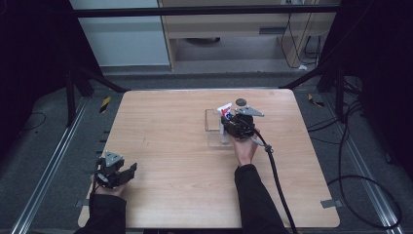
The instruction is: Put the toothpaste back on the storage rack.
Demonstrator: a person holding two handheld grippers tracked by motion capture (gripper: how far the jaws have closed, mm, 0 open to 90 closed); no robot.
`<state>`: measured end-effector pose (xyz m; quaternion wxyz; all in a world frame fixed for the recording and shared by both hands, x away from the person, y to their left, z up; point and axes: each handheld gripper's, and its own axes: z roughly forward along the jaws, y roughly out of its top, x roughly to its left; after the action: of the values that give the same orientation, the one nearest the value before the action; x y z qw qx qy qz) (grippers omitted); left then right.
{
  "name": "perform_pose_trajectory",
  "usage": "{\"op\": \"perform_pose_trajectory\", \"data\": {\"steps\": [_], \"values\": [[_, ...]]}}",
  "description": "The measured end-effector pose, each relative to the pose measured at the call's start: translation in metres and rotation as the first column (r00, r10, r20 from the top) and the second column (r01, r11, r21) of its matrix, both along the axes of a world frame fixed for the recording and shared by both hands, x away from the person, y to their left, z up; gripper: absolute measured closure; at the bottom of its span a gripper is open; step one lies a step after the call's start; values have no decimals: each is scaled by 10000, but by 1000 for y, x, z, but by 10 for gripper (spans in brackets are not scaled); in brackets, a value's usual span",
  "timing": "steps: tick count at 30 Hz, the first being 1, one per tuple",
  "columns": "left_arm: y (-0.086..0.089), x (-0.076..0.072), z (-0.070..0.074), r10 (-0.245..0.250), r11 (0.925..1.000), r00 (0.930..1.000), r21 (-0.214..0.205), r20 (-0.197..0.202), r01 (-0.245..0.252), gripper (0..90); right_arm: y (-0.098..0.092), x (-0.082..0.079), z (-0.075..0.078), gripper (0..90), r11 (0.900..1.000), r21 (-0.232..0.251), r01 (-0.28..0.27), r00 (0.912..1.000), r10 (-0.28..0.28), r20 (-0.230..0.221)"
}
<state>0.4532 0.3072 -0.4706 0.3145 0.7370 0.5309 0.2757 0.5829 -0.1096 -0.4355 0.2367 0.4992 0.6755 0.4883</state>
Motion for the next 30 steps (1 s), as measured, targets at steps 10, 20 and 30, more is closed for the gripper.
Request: {"op": "perform_pose_trajectory", "data": {"steps": [10,20,30], "values": [[-1,-1,1,-15,10000,10000,-11,60,15,455,-6,-16,17,289,9969,-645,450,9969,-406,680],[-1,-1,1,-23,10000,10000,13,49,23,451,-26,-45,26,206,9926,-1173,308,9971,-223,726],[-2,-3,2,-53,10000,9999,1,109,53,432,-48,-79,23,173,9931,-1138,-292,9988,334,350]]}}
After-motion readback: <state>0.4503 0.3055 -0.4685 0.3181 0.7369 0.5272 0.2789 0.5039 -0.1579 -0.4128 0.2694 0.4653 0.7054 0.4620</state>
